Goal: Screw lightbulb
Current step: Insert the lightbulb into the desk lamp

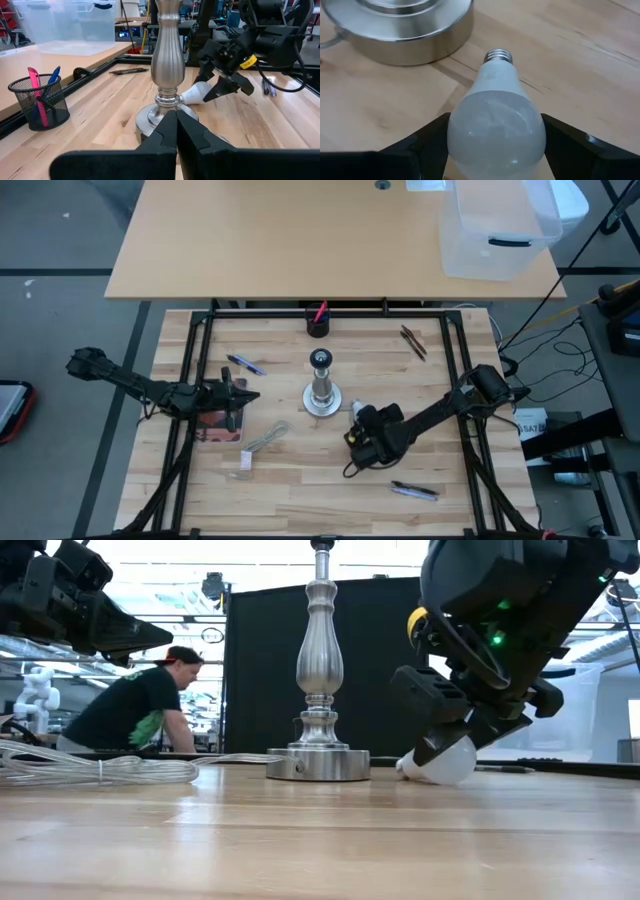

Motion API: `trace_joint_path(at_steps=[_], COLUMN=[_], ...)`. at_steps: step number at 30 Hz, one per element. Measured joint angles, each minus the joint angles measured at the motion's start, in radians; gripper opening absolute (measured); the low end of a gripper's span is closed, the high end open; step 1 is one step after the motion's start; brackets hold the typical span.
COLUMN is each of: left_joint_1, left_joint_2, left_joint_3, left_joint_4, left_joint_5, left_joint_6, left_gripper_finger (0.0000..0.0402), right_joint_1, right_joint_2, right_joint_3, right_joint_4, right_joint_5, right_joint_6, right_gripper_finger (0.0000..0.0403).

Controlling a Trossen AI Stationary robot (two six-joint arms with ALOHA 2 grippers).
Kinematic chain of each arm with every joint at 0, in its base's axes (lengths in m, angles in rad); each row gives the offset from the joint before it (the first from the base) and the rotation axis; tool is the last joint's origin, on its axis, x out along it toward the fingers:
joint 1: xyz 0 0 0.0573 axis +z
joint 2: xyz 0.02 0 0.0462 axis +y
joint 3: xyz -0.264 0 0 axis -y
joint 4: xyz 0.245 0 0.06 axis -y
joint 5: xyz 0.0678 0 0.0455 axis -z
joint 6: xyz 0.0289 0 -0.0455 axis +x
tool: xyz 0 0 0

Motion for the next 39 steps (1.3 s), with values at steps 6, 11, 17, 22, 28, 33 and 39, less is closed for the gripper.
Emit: trace_joint_path(at_steps=[6, 11, 17, 22, 28, 33, 39], left_joint_1=[0.000, 0.000, 0.000, 0.000, 0.000, 0.000, 0.000], left_joint_2=[0.000, 0.000, 0.000, 0.000, 0.000, 0.000, 0.000], left_joint_3=[0.000, 0.000, 0.000, 0.000, 0.000, 0.000, 0.000], left_joint_4=[0.000, 0.000, 0.000, 0.001, 0.001, 0.001, 0.002], left_joint_5=[0.000, 0.000, 0.000, 0.000, 0.000, 0.000, 0.000], left_joint_6=[-0.002, -0.003, -0.003, -0.003, -0.003, -0.003, -0.003], left_gripper_finger=[0.0000, 0.0000, 0.0000, 0.0000, 0.0000, 0.0000, 0.0000], right_joint_1=[-0.010, -0.011, -0.021, -0.037, -0.067, -0.098, -0.141], right_joint_2=[0.000, 0.000, -0.006, -0.057, -0.159, -0.249, -0.321], right_joint_3=[0.002, 0.006, 0.052, 0.128, 0.281, 0.433, 0.655], right_joint_4=[-0.043, -0.054, -0.106, -0.198, -0.385, -0.531, -0.713], right_joint_5=[-0.019, -0.032, -0.093, -0.127, -0.151, -0.226, -0.245], right_joint_6=[0.005, -0.020, -0.088, -0.199, -0.335, -0.442, -0.569], right_gripper_finger=[0.0268, 0.0263, 0.0263, 0.0263, 0.0263, 0.0263, 0.0263])
